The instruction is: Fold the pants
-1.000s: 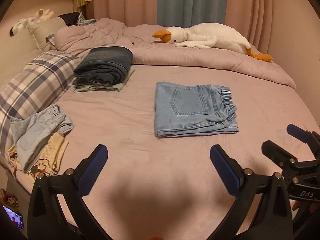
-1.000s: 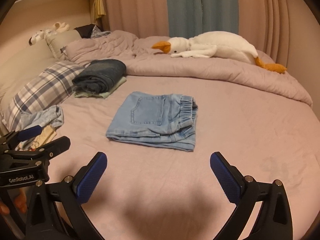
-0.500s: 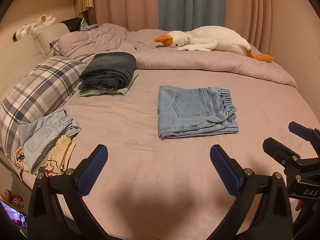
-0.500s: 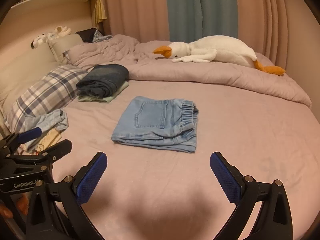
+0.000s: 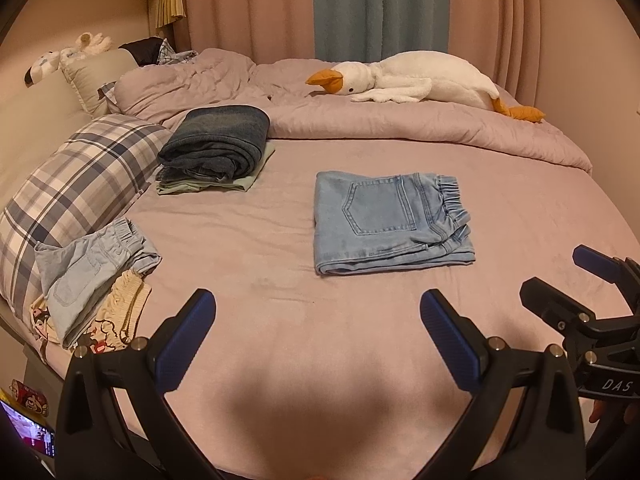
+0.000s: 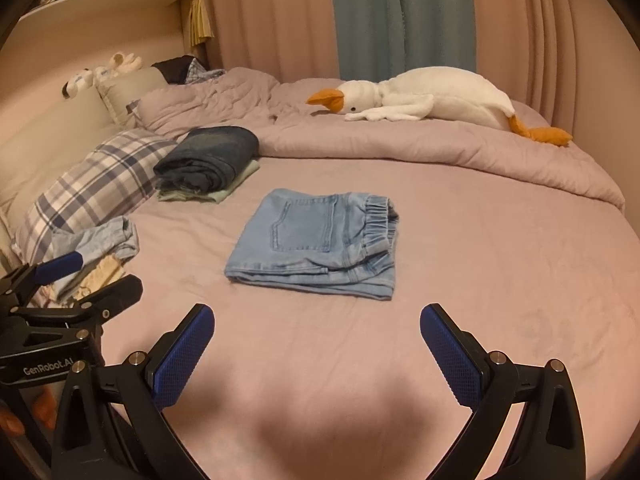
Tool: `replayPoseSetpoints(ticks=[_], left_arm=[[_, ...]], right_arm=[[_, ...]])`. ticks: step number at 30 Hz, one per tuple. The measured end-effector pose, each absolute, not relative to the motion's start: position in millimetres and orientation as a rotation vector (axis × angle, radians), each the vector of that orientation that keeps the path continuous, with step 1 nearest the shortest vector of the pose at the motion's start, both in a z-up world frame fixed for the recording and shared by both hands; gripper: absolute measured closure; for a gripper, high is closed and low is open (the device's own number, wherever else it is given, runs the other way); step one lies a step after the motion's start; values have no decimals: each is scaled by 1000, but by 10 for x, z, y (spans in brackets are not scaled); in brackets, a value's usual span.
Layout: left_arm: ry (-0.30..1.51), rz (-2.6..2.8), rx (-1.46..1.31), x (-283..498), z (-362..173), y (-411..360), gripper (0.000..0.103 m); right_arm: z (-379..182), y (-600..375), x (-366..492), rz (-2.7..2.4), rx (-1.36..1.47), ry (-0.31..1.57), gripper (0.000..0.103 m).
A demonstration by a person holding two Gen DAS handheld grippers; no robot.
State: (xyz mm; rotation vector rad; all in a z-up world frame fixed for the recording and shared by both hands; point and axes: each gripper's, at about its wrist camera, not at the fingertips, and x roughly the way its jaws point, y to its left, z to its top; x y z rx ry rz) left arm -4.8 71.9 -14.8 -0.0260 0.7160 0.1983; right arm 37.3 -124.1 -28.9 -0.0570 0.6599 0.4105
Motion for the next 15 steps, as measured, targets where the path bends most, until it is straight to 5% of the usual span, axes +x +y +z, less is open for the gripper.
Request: replayPoseSetpoints(ticks=[15], left_arm=[[713, 201, -16, -19, -168, 723, 1]], right_arm=[[-261, -1225, 379, 405, -63, 646, 1]])
